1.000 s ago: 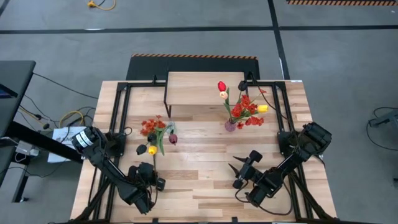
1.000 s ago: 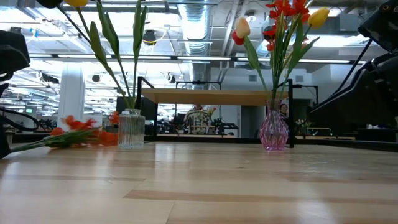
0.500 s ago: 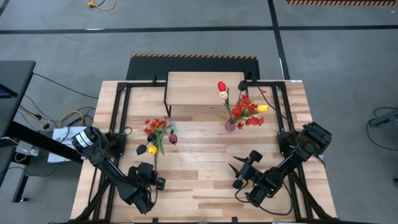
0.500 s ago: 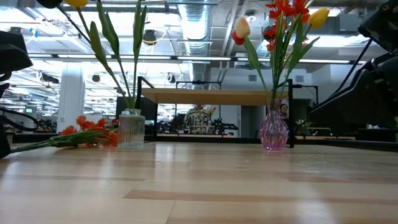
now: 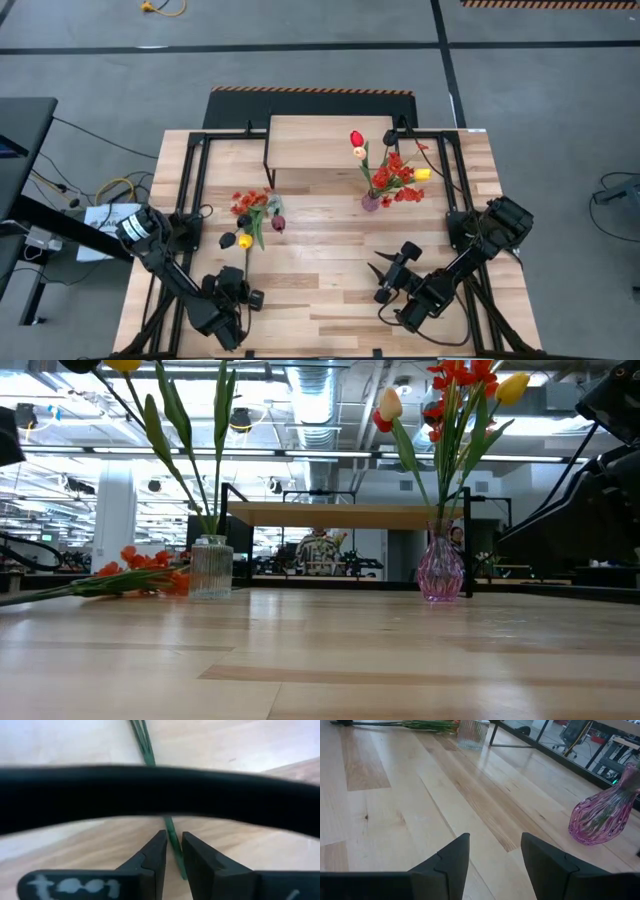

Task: Pick and place flowers into a vace then onto a shelf
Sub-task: Put the red flower into the transparent vase

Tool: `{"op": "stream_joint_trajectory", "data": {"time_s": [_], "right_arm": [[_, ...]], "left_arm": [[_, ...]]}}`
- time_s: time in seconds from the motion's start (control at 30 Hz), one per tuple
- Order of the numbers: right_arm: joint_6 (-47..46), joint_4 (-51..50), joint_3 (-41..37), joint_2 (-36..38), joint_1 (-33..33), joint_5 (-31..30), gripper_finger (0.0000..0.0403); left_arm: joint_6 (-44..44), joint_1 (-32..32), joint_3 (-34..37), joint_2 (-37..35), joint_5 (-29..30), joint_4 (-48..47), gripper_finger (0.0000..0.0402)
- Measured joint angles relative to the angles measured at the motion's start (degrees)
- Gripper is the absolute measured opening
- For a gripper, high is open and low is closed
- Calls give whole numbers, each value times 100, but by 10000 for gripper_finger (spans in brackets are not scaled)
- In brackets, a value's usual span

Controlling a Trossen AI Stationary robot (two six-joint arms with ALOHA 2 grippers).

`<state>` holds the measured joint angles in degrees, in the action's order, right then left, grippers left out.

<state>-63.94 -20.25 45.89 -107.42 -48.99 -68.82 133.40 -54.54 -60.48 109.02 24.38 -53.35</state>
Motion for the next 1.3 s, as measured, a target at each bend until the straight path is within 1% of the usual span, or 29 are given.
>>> {"op": "stream_joint_trajectory", "data": {"time_s": [0.17, 0.33, 0.6, 0.73, 1.1, 1.3], "right_arm": [[0, 2, 0, 0, -4, 0, 171], [0, 0, 0, 0, -4, 0, 172], [0, 2, 0, 0, -4, 2, 169], [-2, 23, 0, 0, -4, 2, 167], [11, 66, 0, 0, -4, 130, 167], [11, 68, 0, 0, -4, 147, 168]], "left_arm": [[93, -193, -126, -1, -261, -89, 41], [99, -258, -228, -1, -430, -102, 38], [21, -213, -242, -10, -480, -223, 34], [1, -182, -242, -10, -376, -235, 34], [-64, -171, -242, -12, -210, -322, 92], [-19, -81, -231, -12, -226, -844, 126]]}}
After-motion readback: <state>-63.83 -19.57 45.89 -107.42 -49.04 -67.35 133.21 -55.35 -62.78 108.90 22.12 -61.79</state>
